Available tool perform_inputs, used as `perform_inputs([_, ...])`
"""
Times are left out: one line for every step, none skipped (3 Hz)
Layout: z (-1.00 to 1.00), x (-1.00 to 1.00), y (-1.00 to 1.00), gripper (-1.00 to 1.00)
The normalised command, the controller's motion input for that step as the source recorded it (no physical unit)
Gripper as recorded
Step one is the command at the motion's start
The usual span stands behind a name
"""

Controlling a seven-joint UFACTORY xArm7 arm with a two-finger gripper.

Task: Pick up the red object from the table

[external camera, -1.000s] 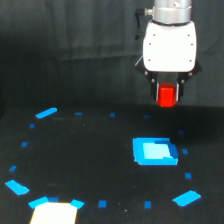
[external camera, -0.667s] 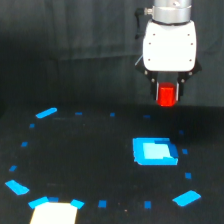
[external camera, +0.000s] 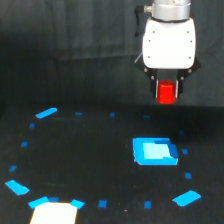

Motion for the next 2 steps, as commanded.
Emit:
perform_inputs([-0.51,-0.82,-0.52,-0.95])
perform_inputs([-0.63,0.24,-0.31,-0.88])
